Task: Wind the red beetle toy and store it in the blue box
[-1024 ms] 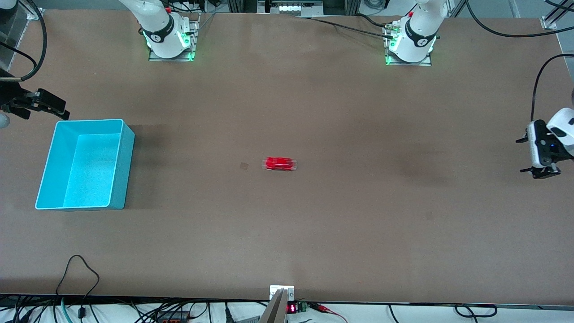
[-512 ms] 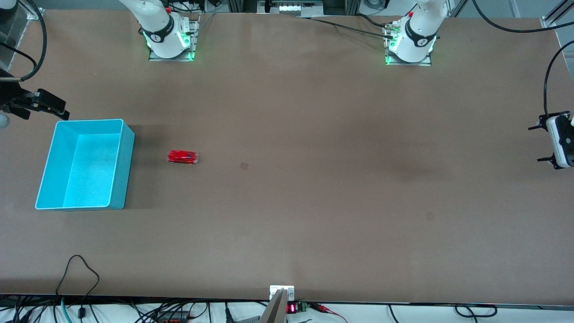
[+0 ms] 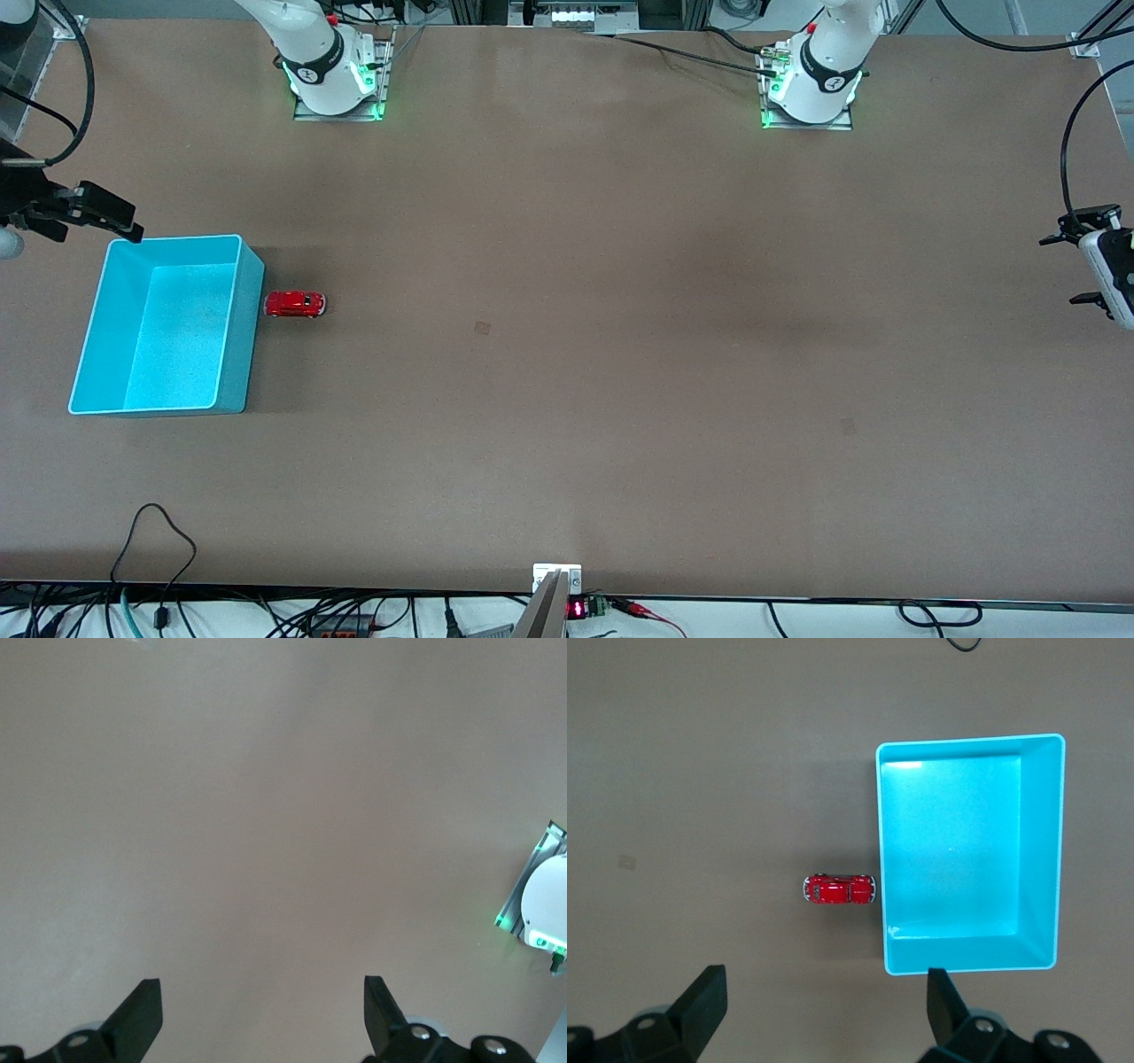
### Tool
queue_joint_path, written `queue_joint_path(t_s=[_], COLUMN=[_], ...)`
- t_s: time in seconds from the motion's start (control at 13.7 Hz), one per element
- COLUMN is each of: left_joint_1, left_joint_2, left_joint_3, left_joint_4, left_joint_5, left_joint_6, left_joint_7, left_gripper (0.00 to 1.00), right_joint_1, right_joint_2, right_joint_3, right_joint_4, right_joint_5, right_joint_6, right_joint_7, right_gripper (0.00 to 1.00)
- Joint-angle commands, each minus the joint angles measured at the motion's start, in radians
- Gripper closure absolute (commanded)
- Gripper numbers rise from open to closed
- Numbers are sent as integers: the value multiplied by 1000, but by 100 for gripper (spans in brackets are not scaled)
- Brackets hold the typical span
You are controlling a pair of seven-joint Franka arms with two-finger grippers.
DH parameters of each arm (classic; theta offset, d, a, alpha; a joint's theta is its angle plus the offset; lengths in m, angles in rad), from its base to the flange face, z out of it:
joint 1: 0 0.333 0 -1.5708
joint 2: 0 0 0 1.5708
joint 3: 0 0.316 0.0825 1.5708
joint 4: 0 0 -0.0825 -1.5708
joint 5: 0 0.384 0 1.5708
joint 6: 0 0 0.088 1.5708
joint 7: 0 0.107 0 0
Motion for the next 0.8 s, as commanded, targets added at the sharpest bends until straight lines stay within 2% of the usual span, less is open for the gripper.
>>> queue_joint_path(t_s=[0.0, 0.29, 0.44, 0.51, 0.66, 0.73], left_joint_1=[-3, -4, -24, -99, -271, -314], left_joint_2=[-26, -26, -70, -107, -179, -237], left_joint_3=[-31, -155, -187, -158, 11, 46], left_joint_4=[27, 123, 123, 93, 16, -55], left_joint_5=[19, 32, 35, 32, 22, 16], left_joint_6=[-72, -206, -238, -238, -188, -122], left_joint_7=[-146, -422, -570, -643, -791, -848], left_gripper=[0, 0, 0, 0, 0, 0], right_joint_1=[-3, 12, 27, 55, 72, 86], right_joint_2=[11, 28, 28, 29, 52, 63], right_joint_3=[4, 7, 8, 8, 8, 8], right_joint_4=[-9, -12, -9, -10, -10, -9], right_joint_5=[18, 7, 10, 7, 10, 9], right_joint_6=[22, 7, -30, -29, -15, -7], right_joint_7=[13, -3, 8, 11, 5, -1], right_gripper=[0, 0, 0, 0, 0, 0])
